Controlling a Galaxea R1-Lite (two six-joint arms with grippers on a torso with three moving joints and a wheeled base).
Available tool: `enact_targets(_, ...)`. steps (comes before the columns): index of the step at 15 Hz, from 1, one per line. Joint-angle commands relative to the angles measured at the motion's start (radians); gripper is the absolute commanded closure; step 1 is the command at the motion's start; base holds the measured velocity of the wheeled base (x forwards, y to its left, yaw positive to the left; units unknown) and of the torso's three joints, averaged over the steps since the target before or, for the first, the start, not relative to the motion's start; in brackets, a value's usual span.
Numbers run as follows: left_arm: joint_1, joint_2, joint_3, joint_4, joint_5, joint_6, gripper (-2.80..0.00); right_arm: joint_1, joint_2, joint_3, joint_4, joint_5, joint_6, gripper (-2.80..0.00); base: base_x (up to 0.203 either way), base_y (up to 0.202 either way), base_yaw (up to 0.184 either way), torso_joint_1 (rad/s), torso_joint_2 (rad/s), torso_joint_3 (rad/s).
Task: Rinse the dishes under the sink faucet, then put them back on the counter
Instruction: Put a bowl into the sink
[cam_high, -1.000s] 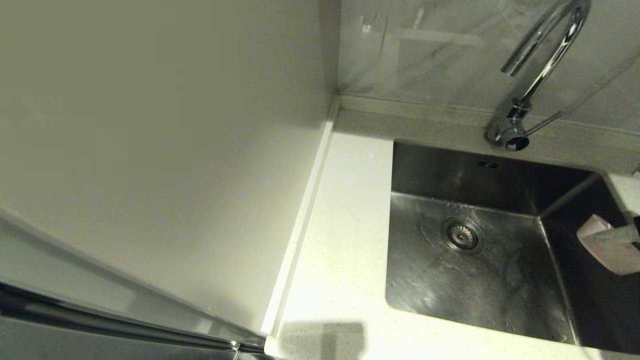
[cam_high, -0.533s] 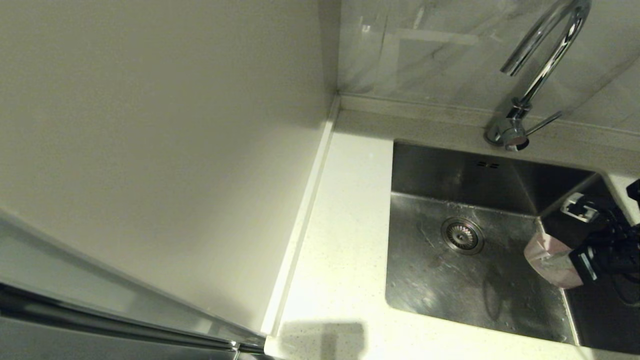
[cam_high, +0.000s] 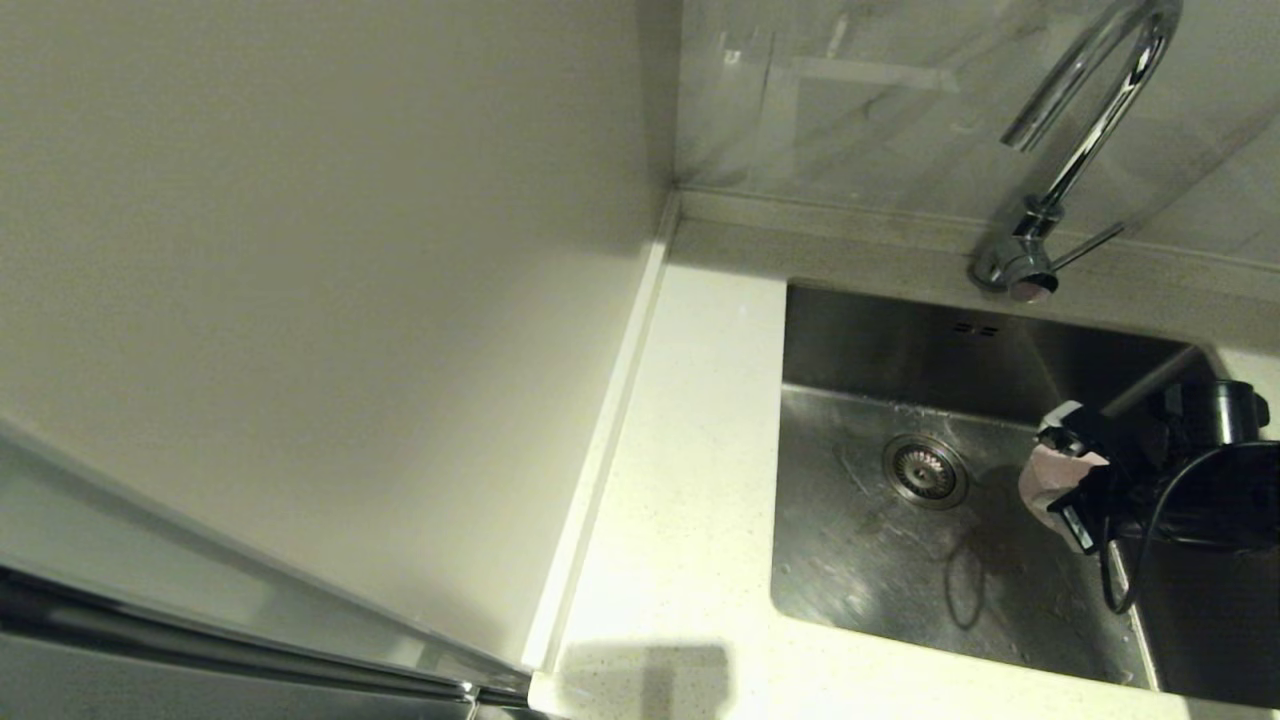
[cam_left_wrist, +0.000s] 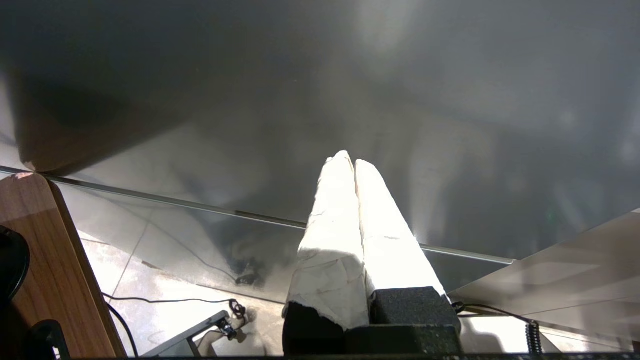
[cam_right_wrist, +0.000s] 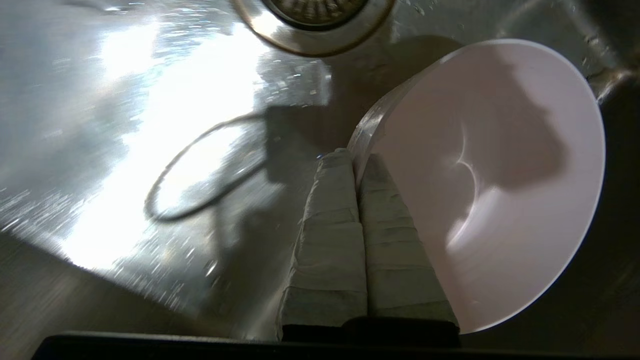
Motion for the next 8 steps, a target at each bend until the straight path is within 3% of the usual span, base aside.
enact_targets(1, 0.000, 0.000, 0.003, 0.000, 0.000, 0.000, 0.00, 0.000, 0.137, 0.019, -0.142, -0.028, 0.018, 0.00, 0.000, 0.000, 0.000, 0.000, 0.00, 0.000)
enact_targets(8, 0.000, 0.000, 0.003, 0.000, 0.000, 0.000, 0.00, 0.024, 0.223, -0.118, -0.186, -0.124, 0.139, 0.00, 0.000, 0.000, 0.000, 0.000, 0.00, 0.000)
